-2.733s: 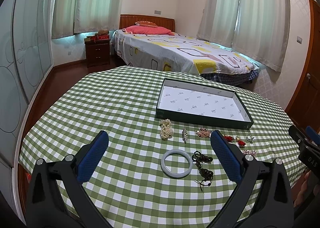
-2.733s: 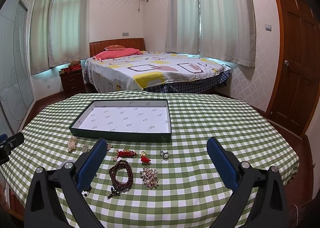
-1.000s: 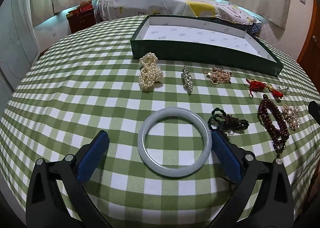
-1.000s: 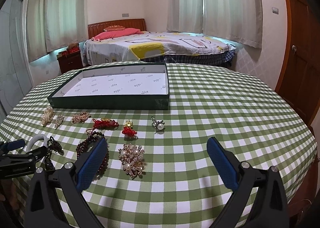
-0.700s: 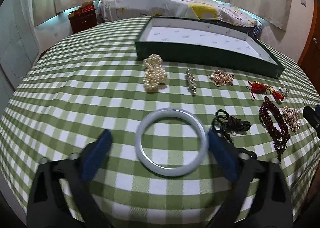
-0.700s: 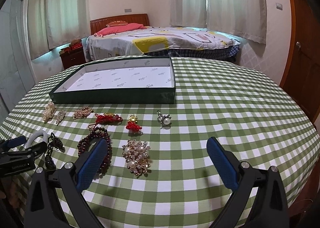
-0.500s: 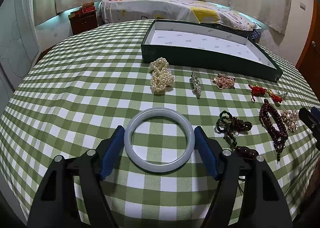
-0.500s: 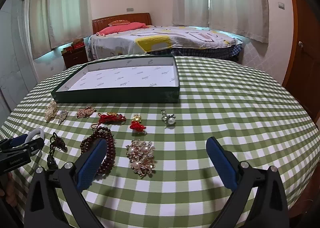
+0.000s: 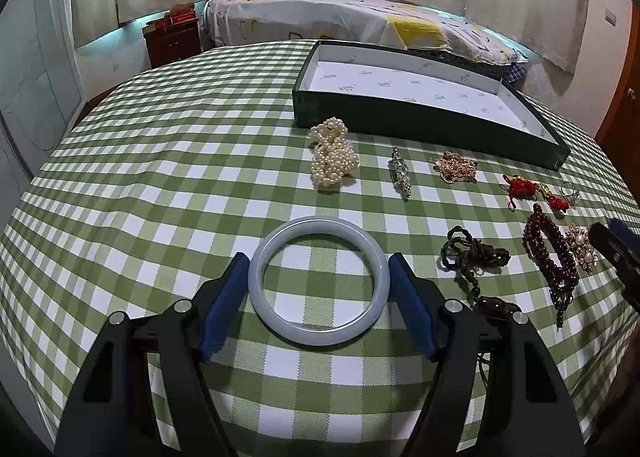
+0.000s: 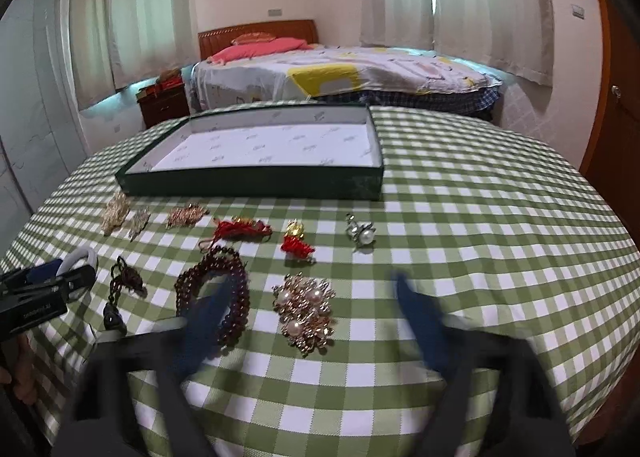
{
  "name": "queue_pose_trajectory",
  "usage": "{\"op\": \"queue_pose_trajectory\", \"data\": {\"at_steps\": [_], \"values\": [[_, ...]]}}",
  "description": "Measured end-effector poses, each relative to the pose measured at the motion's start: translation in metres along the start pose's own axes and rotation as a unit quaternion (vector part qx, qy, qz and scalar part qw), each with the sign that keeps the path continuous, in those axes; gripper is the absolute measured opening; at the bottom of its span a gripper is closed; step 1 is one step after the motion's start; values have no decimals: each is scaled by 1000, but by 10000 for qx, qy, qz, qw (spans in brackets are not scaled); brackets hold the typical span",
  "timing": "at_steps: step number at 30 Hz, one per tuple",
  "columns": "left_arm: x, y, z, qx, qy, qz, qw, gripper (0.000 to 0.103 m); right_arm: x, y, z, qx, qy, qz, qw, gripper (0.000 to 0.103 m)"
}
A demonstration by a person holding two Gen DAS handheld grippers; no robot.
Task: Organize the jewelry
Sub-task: 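Close the left tool on the jade bangle while the right tool grasps the pearl flower brooch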
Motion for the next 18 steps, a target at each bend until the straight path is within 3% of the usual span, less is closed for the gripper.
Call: {"op": "queue_pose_trajectory", "data": {"at_steps": [10, 13, 15, 18], "values": [[7, 2, -2, -29, 40, -123, 9999, 69, 2, -4, 11, 232, 162, -7, 9996, 49], [6, 3, -3, -44, 42, -132, 9999, 69, 2, -6, 16, 334, 157, -25, 9993, 42], [7, 3, -4, -61, 45, -134, 9999, 69, 3, -7, 18, 396, 220, -38, 9990, 31], [6, 3, -6, -97, 64, -117, 9999, 69, 5, -9, 17, 391, 289, -56, 9988, 26]]}}
Point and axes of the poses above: each gripper's, at about its wrist camera, not at the fingertips, and z roughly the way its jaws point, x to its left, y to its top, the point moved 6 cm from there along z, roughly the way its jaws point, and after that the axes turned 12 degrees about x, right-handed, at the moved point
